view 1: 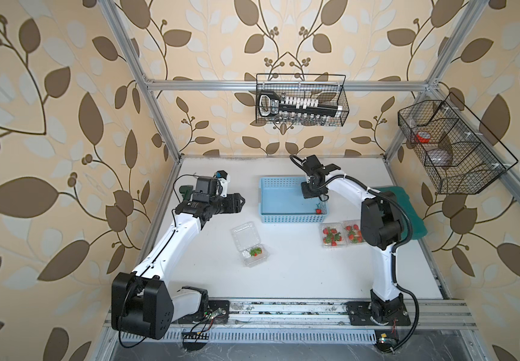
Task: Pack strawberries into containers
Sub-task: Pick up the strawberry from the basket, then place the strawberry in the packing box.
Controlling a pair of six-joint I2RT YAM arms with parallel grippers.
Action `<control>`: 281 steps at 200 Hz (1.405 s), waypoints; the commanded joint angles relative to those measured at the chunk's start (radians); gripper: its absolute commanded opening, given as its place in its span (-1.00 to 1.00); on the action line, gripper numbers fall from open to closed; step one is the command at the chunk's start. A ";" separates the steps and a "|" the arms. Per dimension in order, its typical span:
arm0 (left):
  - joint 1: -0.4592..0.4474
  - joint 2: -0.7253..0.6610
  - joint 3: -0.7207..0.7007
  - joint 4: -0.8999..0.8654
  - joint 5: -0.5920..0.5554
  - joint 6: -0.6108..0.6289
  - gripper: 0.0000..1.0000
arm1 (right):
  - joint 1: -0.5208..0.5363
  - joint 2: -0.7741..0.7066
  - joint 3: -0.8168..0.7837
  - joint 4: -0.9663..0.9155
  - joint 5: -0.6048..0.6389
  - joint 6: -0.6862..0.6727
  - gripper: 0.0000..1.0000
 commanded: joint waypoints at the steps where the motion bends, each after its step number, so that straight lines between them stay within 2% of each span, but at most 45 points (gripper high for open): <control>1: 0.010 -0.001 0.024 0.015 0.023 0.009 0.42 | -0.002 -0.067 -0.045 0.047 -0.111 0.017 -1.00; 38: 0.010 -0.004 0.023 0.017 0.022 0.007 0.42 | 0.061 -0.178 -0.140 0.093 -0.214 0.001 -1.00; 87: 0.011 -0.015 0.024 0.010 -0.021 0.007 0.42 | 0.291 -0.340 -0.365 0.261 -0.401 0.081 -1.00; 113: 0.015 -0.022 0.024 0.009 -0.043 0.005 0.42 | 0.449 -0.326 -0.412 0.313 -0.422 0.113 -1.00; 139: 0.023 -0.033 0.023 0.008 -0.054 -0.002 0.42 | 0.534 -0.271 -0.411 0.320 -0.436 0.117 -1.00; 230: 0.027 -0.055 0.019 0.010 -0.061 -0.006 0.43 | 0.616 -0.105 -0.246 0.198 -0.403 0.018 -1.00; 265: 0.027 -0.053 0.021 0.010 -0.056 -0.006 0.43 | 0.624 -0.096 -0.233 0.175 -0.398 -0.007 -0.75; 281: 0.028 -0.053 0.019 0.010 -0.055 -0.006 0.42 | 0.626 -0.102 -0.233 0.172 -0.402 -0.016 -0.71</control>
